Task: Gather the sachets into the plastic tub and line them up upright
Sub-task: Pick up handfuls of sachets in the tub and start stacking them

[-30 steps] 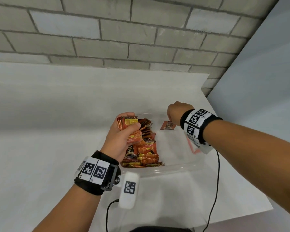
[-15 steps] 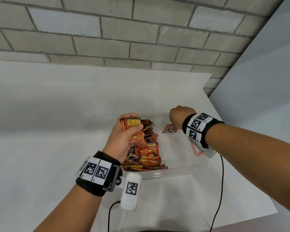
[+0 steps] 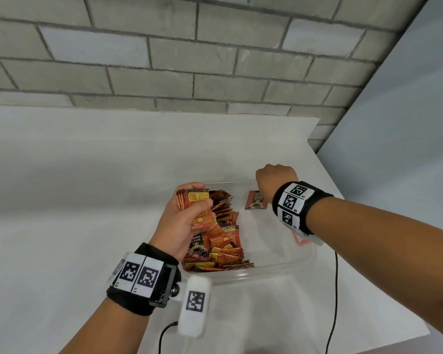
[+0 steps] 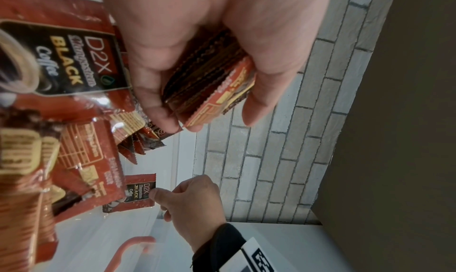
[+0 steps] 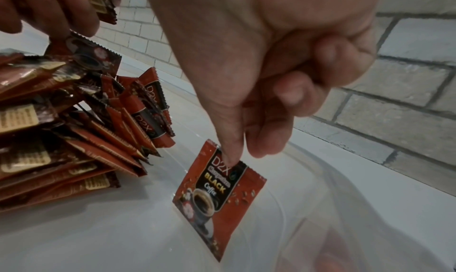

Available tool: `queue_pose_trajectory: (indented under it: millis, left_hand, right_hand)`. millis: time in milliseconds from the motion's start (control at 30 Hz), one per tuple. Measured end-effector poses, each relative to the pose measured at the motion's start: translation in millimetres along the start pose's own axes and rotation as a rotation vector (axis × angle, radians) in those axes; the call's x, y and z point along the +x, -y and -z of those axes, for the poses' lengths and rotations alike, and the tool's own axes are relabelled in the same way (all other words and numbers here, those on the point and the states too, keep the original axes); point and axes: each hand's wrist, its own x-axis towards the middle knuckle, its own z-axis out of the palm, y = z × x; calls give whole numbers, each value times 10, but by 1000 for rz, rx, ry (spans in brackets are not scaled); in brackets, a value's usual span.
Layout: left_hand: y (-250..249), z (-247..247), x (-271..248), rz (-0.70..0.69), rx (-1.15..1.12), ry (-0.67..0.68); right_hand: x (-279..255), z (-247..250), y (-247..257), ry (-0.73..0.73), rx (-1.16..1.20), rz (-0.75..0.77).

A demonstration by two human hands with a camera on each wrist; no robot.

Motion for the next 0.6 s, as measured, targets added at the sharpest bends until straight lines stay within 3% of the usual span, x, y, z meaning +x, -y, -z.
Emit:
queue_pose_trajectory:
  millis: [233,300,467,600]
  left_hand:
    - [-11,11,24,63,-165,31]
    - [-37,-20,18,94,-199,71]
    - [-113,-170,-36,142,-151,125]
    - [-67,-246,-98,152,-81,117]
  right_hand:
    - [2,152,-117,54,168,-85]
    - [-84,196,-158,26,380,9]
    - [-548,278,25,-5,1177,232]
    - [-700,168,139,-61,1300,312]
